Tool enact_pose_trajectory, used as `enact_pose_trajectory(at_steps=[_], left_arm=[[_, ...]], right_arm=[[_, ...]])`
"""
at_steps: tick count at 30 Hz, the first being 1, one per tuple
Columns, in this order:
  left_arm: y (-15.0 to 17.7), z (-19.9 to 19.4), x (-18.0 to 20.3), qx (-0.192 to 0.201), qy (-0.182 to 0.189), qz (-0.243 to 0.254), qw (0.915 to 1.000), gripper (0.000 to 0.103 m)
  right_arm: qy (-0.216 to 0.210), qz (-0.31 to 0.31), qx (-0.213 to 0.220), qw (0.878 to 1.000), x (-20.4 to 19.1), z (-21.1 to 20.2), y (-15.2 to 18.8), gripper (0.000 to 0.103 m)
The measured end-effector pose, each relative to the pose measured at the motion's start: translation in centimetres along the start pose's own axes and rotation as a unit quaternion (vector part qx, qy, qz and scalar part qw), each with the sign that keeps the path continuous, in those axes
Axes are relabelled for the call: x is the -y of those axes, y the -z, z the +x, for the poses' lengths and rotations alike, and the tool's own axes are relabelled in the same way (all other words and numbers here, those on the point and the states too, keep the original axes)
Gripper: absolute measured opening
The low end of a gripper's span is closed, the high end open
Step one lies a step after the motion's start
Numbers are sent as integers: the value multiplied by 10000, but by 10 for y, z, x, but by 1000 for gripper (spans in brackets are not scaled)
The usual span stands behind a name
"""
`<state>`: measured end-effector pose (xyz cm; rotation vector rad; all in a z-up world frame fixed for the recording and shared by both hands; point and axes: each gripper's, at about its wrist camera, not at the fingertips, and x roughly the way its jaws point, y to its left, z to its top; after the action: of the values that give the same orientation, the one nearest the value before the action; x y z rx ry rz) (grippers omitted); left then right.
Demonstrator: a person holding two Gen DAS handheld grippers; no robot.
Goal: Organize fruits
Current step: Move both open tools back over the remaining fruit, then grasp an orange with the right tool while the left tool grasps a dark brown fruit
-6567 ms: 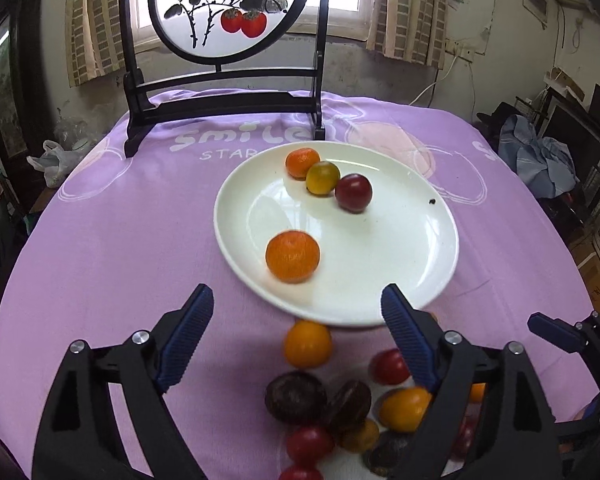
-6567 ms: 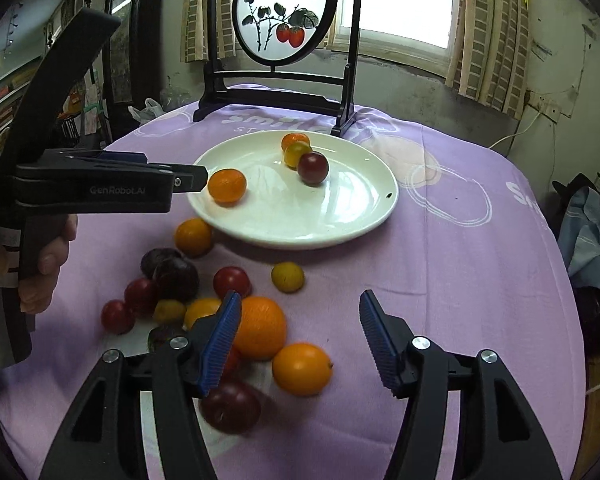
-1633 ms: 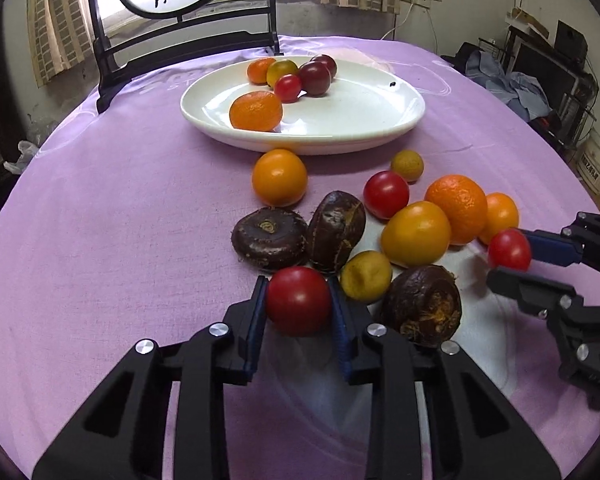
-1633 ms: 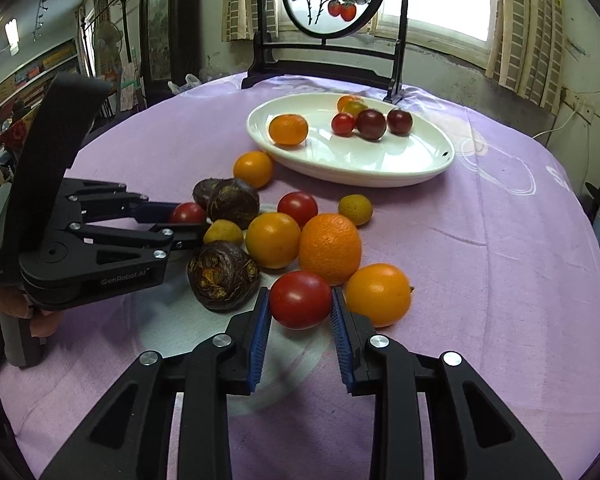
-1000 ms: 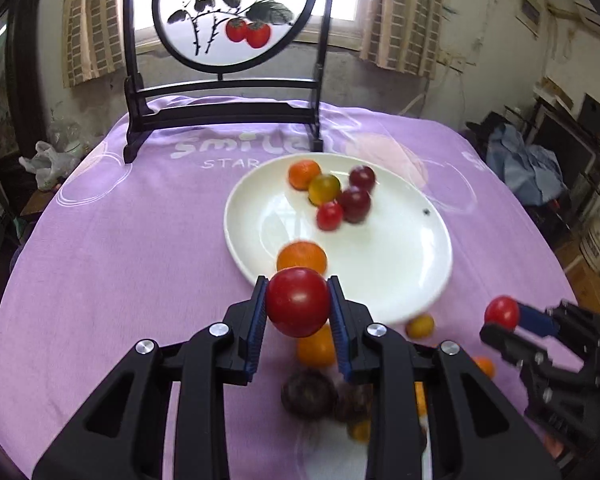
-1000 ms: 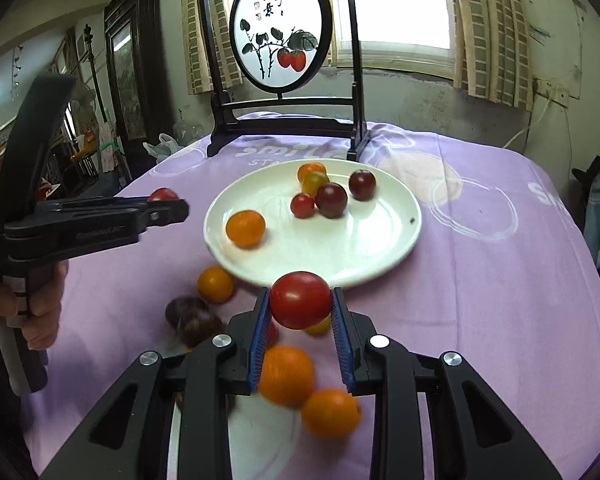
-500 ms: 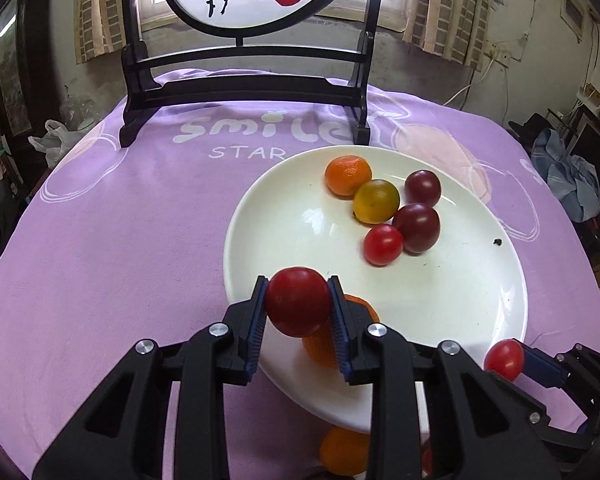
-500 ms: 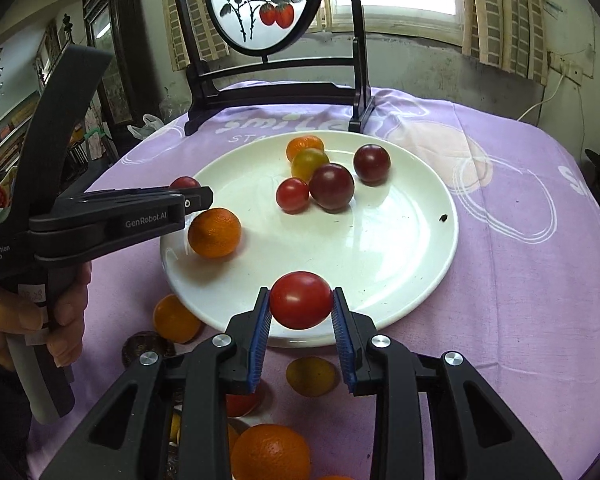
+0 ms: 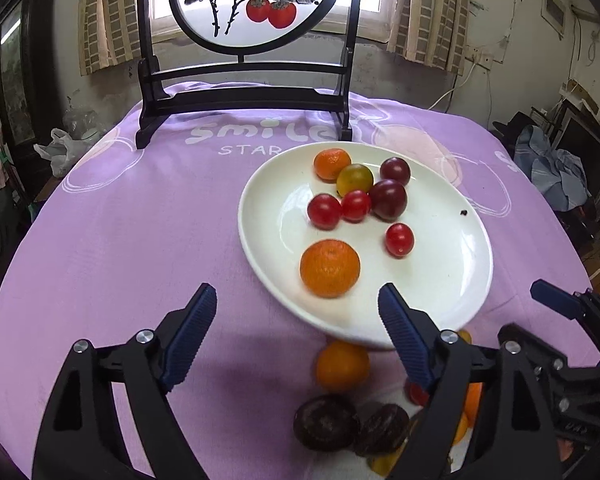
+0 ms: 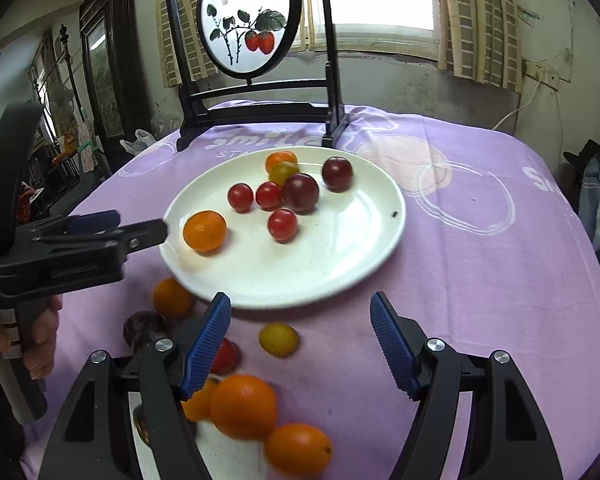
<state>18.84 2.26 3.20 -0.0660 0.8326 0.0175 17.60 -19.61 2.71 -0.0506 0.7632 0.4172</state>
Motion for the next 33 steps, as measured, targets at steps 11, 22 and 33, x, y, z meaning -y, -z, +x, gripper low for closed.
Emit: enact_pose_trajectory(at_steps=[11, 22, 33], left_arm=[[48, -20, -15, -48, -195, -121, 9997, 88], [60, -17, -15, -119, -188, 1, 9998, 89], [64, -12, -15, -316, -68, -42, 9995, 91]], right_arm=[[-61, -93, -224, 9997, 9, -25, 44, 73], [50, -526, -533, 9972, 0, -24, 65, 73], [272, -581, -767, 9950, -2, -7, 72, 58]])
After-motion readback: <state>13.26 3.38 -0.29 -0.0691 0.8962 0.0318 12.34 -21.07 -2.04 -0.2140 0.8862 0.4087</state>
